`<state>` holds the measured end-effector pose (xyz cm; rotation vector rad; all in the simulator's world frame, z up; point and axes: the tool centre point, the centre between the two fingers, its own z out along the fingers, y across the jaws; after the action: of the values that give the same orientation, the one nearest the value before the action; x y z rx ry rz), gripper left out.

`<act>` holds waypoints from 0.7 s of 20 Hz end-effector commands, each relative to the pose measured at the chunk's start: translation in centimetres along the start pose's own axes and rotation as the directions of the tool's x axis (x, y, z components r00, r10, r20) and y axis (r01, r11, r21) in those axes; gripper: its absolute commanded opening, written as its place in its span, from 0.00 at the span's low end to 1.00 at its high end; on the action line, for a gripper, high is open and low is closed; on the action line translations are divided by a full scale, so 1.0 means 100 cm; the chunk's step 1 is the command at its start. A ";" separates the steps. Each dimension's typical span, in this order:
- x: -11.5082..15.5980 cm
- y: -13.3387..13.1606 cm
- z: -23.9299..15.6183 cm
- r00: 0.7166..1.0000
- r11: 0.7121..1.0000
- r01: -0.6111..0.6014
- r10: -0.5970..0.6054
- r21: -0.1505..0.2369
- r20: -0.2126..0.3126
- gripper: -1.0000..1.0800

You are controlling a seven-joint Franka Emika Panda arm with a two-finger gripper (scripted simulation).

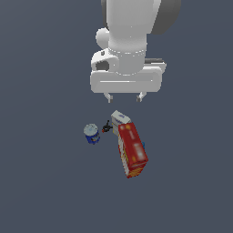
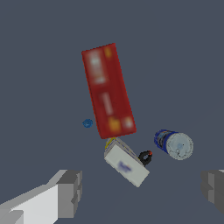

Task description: Pick up a designated object from a clutter of objects.

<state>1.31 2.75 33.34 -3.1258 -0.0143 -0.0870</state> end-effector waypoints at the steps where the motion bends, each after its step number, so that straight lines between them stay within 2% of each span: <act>1: 0.000 0.000 0.000 1.000 1.000 0.000 0.000 0.000 0.000 0.96; 14: 0.002 0.003 -0.013 1.000 1.000 -0.014 0.014 0.003 -0.024 0.96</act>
<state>1.46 2.38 34.61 -3.1214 0.0075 -0.1244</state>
